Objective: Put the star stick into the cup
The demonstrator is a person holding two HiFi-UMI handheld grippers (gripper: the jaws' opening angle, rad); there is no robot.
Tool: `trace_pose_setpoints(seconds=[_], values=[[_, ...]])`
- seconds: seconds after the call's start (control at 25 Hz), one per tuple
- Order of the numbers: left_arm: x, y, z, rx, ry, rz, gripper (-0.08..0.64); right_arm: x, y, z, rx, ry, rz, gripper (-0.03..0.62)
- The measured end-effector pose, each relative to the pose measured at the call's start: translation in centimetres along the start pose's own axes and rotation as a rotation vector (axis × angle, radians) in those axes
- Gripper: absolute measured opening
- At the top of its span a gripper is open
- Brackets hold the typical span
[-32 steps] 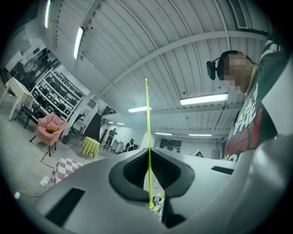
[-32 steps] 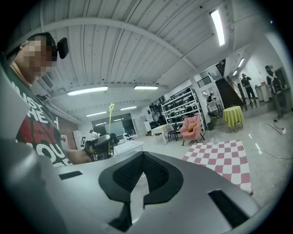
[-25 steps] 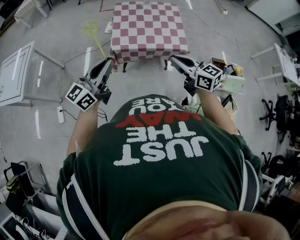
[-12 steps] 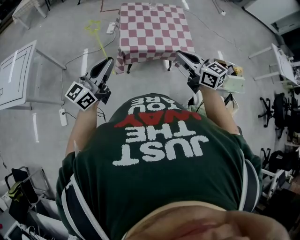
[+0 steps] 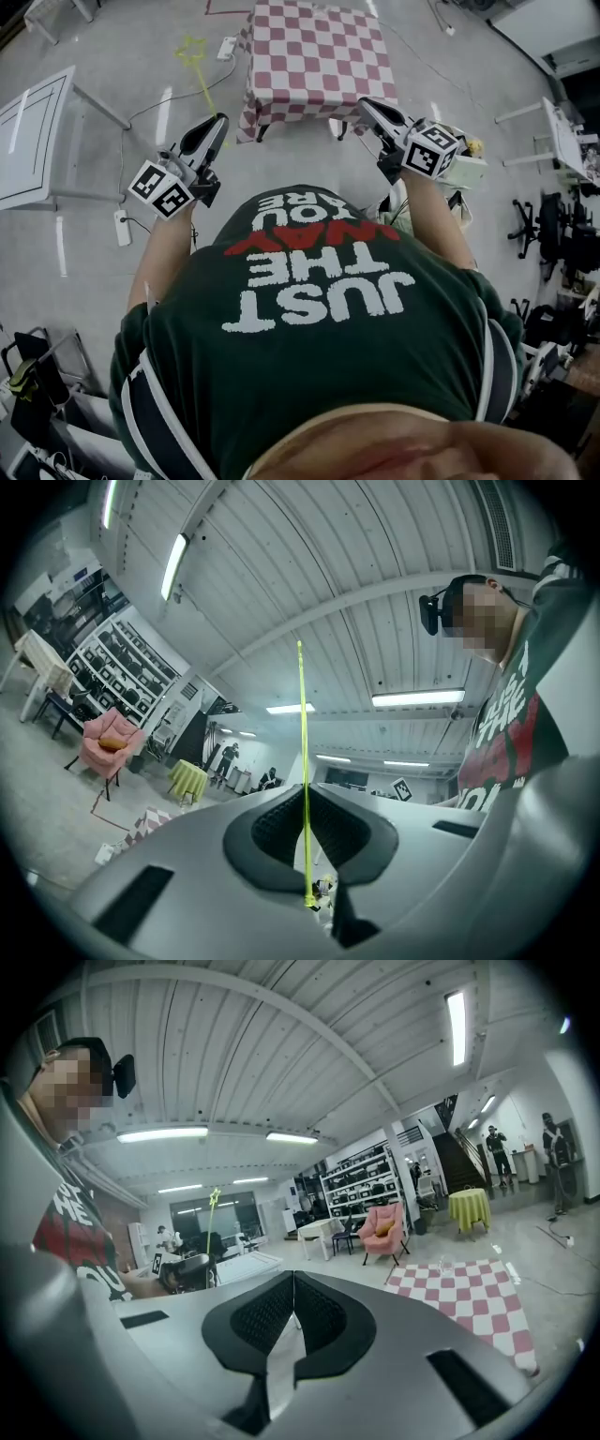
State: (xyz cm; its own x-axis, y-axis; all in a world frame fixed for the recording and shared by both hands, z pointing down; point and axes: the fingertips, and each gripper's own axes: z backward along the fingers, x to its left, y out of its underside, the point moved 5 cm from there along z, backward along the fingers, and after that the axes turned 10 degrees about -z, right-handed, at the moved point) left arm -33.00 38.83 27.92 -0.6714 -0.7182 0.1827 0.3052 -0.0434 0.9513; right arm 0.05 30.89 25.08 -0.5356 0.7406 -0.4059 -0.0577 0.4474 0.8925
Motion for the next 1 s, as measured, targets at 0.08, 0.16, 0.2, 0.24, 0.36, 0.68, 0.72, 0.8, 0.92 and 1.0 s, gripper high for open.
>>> trace_pose_setpoints(seconds=[0.08, 0.16, 0.2, 0.24, 0.36, 0.68, 0.72, 0.8, 0.92, 1.0], values=[[0.3, 0.1, -0.1, 0.001, -0.01, -0.001, 0.02, -0.7, -0.3, -0.6, 0.001, -0.009, 0.0, 0.034], [0.6, 0.3, -0.4, 0.007, -0.025, -0.002, 0.02, -1.5, -0.6, -1.3, 0.001, -0.024, -0.003, 0.034], [0.8, 0.5, -0.6, 0.011, -0.034, -0.003, 0.02, -2.1, -0.8, -1.7, 0.002, -0.034, -0.005, 0.034], [1.1, 0.6, -1.0, 0.017, -0.045, -0.005, 0.02, -2.8, -0.9, -2.1, 0.005, -0.045, -0.009, 0.034], [2.0, 1.3, -2.7, 0.033, -0.077, -0.015, 0.02, -5.8, -1.3, -3.3, 0.01, -0.078, -0.021, 0.034], [6.5, 4.6, -15.8, 0.055, -0.145, -0.053, 0.02, -20.9, -5.3, -6.4, 0.012, -0.177, -0.04, 0.034], [7.2, 5.0, -18.3, 0.05, -0.155, -0.048, 0.02, -23.2, -6.2, -6.6, 0.018, -0.185, -0.041, 0.034], [8.2, 5.8, -23.5, 0.043, -0.159, -0.033, 0.02, -27.7, -8.4, -6.8, 0.024, -0.196, -0.049, 0.034], [9.7, 6.5, -30.8, 0.055, -0.14, -0.036, 0.02, -33.6, -11.8, -6.9, 0.027, -0.215, -0.049, 0.034], [11.1, 6.8, -34.7, 0.056, -0.139, -0.036, 0.02, -37.0, -13.4, -7.3, 0.031, -0.22, -0.056, 0.034]])
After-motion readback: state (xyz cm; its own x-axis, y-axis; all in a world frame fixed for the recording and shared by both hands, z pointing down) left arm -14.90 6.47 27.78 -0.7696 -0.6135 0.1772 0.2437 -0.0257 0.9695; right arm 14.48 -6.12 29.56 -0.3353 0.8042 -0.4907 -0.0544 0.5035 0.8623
